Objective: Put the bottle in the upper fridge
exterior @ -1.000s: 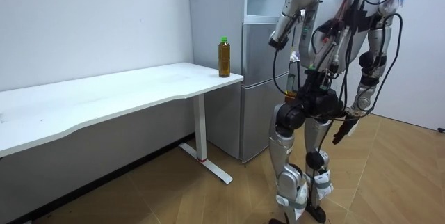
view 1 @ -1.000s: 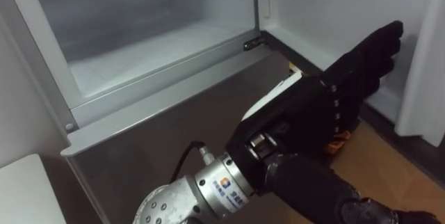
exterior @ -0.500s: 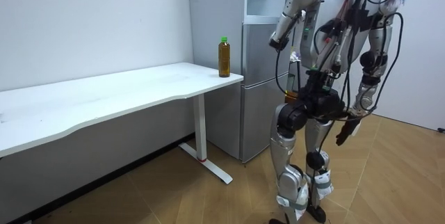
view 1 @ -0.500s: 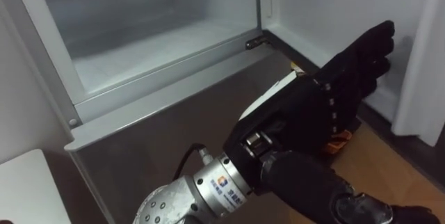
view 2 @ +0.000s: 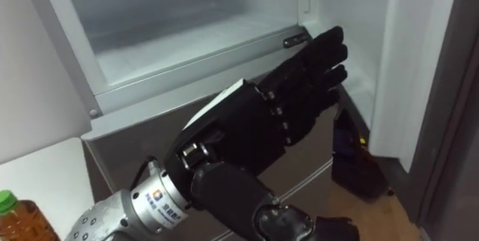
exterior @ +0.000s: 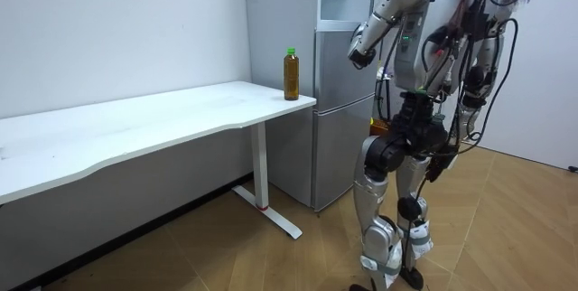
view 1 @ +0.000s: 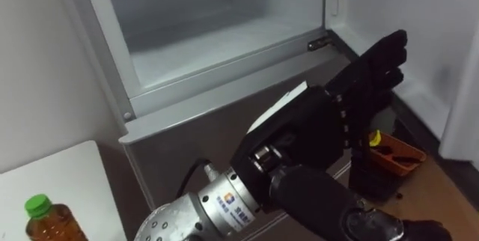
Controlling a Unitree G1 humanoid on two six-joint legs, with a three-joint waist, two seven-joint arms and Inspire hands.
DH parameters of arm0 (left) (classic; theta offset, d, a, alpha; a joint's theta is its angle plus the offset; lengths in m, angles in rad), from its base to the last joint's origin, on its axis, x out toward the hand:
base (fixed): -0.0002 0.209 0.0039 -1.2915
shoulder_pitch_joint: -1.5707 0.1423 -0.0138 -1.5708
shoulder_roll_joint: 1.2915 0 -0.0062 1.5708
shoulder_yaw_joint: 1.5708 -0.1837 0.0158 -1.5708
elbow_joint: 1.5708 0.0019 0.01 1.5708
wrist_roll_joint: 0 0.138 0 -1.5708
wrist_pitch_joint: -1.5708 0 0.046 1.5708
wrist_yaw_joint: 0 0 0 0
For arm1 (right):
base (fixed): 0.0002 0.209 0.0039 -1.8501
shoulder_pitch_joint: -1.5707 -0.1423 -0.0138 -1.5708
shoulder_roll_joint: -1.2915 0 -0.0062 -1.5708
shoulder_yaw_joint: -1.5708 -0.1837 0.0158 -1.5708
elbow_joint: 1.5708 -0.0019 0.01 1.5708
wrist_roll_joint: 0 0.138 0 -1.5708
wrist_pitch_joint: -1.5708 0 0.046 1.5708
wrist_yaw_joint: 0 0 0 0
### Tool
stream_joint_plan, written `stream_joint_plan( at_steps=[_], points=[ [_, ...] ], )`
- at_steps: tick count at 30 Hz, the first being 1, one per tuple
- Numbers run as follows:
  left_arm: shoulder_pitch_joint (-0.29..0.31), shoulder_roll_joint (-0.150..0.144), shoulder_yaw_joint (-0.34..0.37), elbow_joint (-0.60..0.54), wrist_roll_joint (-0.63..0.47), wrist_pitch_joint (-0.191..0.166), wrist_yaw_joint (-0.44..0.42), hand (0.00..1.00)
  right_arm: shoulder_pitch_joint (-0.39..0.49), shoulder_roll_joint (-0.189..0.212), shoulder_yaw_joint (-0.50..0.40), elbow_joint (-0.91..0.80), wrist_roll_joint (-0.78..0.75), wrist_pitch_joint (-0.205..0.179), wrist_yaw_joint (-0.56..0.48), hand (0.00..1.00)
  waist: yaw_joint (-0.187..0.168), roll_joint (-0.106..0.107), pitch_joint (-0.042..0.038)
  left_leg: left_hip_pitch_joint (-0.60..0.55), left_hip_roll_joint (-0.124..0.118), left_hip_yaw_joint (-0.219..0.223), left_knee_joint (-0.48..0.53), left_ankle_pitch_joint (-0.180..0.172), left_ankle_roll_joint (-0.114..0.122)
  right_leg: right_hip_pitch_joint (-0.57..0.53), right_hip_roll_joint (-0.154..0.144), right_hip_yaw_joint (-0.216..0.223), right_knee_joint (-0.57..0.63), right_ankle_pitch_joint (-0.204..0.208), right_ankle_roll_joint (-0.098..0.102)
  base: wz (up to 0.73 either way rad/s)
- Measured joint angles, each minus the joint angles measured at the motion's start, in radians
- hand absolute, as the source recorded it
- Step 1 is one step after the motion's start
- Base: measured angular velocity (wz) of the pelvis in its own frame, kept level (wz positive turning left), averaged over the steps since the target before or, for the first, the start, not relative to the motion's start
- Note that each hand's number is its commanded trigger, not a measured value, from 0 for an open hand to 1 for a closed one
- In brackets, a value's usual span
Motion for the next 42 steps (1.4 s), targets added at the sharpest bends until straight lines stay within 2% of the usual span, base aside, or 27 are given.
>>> stream_joint_plan(
  at_steps=[1, 3, 6, 9, 16, 23, 25, 26, 28, 30, 31, 34, 38, 41, 42],
  points=[
    [0.006, 0.004, 0.000, -0.003, 0.002, 0.000, 0.000, 0.00, 0.000, 0.000, 0.000, -0.001, -0.003, 0.000, 0.000, 0.00, 0.002, -0.001, 0.0002, -0.001, 0.000, -0.001, 0.000, 0.000, 0.000, 0.000, 0.000, -0.001, 0.001, 0.000, 0.000, 0.10],
    [0.025, 0.012, 0.002, -0.020, 0.008, 0.000, 0.001, 0.00, 0.006, 0.001, 0.002, -0.007, 0.000, 0.000, 0.000, 0.00, 0.026, -0.005, -0.0012, -0.002, 0.000, -0.003, 0.001, 0.001, -0.001, -0.001, 0.000, -0.004, 0.003, 0.000, 0.000, 0.03],
    [0.067, 0.010, 0.037, -0.058, 0.007, 0.000, 0.003, 0.00, 0.008, 0.016, 0.002, -0.006, 0.003, -0.007, 0.000, 0.00, 0.031, -0.023, -0.0027, -0.007, 0.000, -0.025, 0.002, 0.002, -0.003, -0.001, -0.001, -0.015, 0.009, -0.003, -0.003, 0.13],
    [0.081, 0.010, 0.057, -0.074, 0.006, -0.003, 0.022, 0.00, 0.013, 0.021, 0.002, -0.005, 0.008, -0.015, 0.001, 0.00, 0.040, -0.034, -0.0044, -0.016, -0.001, -0.039, 0.004, 0.003, -0.004, -0.002, -0.003, -0.034, 0.009, -0.003, -0.003, 0.20],
    [0.101, 0.010, 0.119, -0.090, 0.000, -0.005, 0.037, 0.00, 0.012, 0.021, 0.000, -0.002, 0.004, -0.022, 0.002, 0.00, 0.061, -0.027, -0.0108, -0.024, -0.005, -0.060, 0.006, 0.004, -0.005, 0.002, -0.009, -0.057, 0.009, -0.002, -0.002, 0.09],
    [0.125, 0.007, 0.175, -0.116, 0.000, -0.042, 0.057, 0.00, 0.012, 0.022, 0.002, 0.031, 0.003, -0.043, 0.010, 0.00, 0.107, -0.025, -0.0116, -0.002, -0.004, -0.055, 0.004, 0.005, -0.007, 0.020, -0.008, -0.056, 0.010, -0.003, -0.003, 0.00],
    [0.158, 0.008, 0.197, -0.130, 0.001, -0.055, 0.076, 0.00, 0.012, 0.022, 0.001, 0.033, 0.003, -0.043, 0.008, 0.00, 0.108, -0.026, -0.0114, 0.000, -0.004, -0.056, 0.004, 0.005, -0.007, 0.023, -0.009, -0.058, 0.011, -0.005, -0.003, 0.02],
    [0.194, 0.010, 0.207, -0.145, 0.001, -0.063, 0.090, 0.00, 0.013, 0.024, 0.001, 0.033, 0.003, -0.043, 0.006, 0.00, 0.108, -0.026, -0.0112, -0.001, -0.004, -0.057, 0.004, 0.005, -0.007, 0.023, -0.009, -0.061, 0.012, -0.006, -0.003, 0.06],
    [0.236, 0.011, 0.222, -0.151, 0.001, -0.065, 0.106, 0.00, 0.013, 0.026, 0.001, 0.034, 0.003, -0.042, 0.000, 0.00, 0.109, -0.029, -0.0093, -0.004, -0.004, -0.061, 0.005, 0.005, -0.007, 0.023, -0.011, -0.067, 0.012, -0.007, -0.002, 0.08],
    [0.279, 0.012, 0.256, -0.162, 0.012, -0.065, 0.118, 0.00, 0.015, 0.031, 0.001, 0.034, 0.004, -0.043, 0.000, 0.00, 0.125, -0.035, -0.0074, -0.013, -0.004, -0.063, 0.009, 0.005, -0.006, 0.016, -0.011, -0.069, 0.012, -0.008, -0.002, 0.02],
    [0.285, 0.012, 0.264, -0.165, 0.015, -0.065, 0.124, 0.00, 0.018, 0.031, 0.000, 0.034, 0.004, -0.043, 0.001, 0.00, 0.133, -0.037, -0.0065, -0.015, -0.004, -0.064, 0.012, 0.005, -0.006, 0.016, -0.012, -0.070, 0.012, -0.008, -0.002, 0.05],
    [0.286, 0.013, 0.323, -0.181, 0.049, -0.069, 0.148, 0.00, 0.034, 0.038, -0.005, 0.033, 0.004, -0.044, 0.002, 0.00, 0.149, -0.050, -0.0145, -0.027, -0.009, -0.090, 0.015, 0.006, -0.006, 0.018, -0.016, -0.093, 0.010, -0.010, -0.001, 0.23],
    [0.288, 0.012, 0.390, -0.186, 0.049, -0.096, 0.175, 0.00, 0.051, 0.038, -0.009, 0.029, 0.006, -0.051, 0.005, 0.00, 0.183, -0.052, -0.0162, -0.025, -0.019, -0.113, 0.015, 0.007, -0.004, 0.036, -0.024, -0.115, 0.006, -0.015, 0.005, 0.20],
    [0.296, 0.011, 0.410, -0.187, 0.050, -0.113, 0.202, 0.00, 0.061, 0.034, -0.009, 0.028, 0.013, -0.055, 0.011, 0.00, 0.216, -0.050, -0.0167, -0.026, -0.021, -0.114, 0.015, 0.007, -0.004, 0.039, -0.026, -0.120, 0.001, -0.016, 0.006, 0.06],
    [0.311, 0.010, 0.420, -0.187, 0.050, -0.121, 0.214, 0.00, 0.061, 0.034, -0.009, 0.028, 0.012, -0.055, 0.011, 0.00, 0.218, -0.051, -0.0160, -0.027, -0.021, -0.119, 0.014, 0.007, -0.004, 0.043, -0.027, -0.127, -0.003, -0.016, 0.006, 0.10]
  ],
)
